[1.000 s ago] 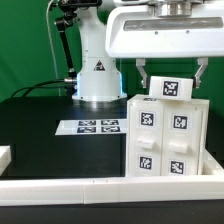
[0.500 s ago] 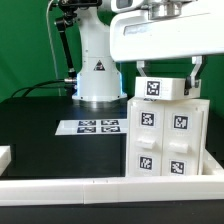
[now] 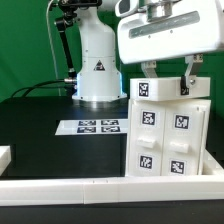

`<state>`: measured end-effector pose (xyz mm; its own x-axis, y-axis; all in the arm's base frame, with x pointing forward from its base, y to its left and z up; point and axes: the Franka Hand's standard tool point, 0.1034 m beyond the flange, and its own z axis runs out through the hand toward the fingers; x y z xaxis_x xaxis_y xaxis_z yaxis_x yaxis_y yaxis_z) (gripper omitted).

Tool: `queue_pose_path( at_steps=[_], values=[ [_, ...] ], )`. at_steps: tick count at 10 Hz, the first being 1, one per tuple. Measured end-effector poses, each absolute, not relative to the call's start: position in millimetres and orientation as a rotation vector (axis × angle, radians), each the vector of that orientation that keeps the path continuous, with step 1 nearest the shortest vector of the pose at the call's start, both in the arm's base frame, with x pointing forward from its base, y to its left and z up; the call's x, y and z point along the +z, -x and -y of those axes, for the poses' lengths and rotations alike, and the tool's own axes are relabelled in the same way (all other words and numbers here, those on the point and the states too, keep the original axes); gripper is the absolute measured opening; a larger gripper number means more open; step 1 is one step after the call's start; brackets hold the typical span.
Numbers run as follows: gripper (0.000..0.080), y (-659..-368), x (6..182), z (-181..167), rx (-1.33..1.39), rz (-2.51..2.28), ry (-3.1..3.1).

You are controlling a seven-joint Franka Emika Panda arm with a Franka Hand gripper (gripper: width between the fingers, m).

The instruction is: Assemble cabinet

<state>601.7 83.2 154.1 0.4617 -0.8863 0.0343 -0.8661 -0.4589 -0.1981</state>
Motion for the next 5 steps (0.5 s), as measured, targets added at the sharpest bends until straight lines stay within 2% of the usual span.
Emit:
queue_pose_path(
  at_steps=[5],
  values=[
    [0.056, -600.2, 152.1, -81.4, -0.11, -1.937, 2.208]
  ],
)
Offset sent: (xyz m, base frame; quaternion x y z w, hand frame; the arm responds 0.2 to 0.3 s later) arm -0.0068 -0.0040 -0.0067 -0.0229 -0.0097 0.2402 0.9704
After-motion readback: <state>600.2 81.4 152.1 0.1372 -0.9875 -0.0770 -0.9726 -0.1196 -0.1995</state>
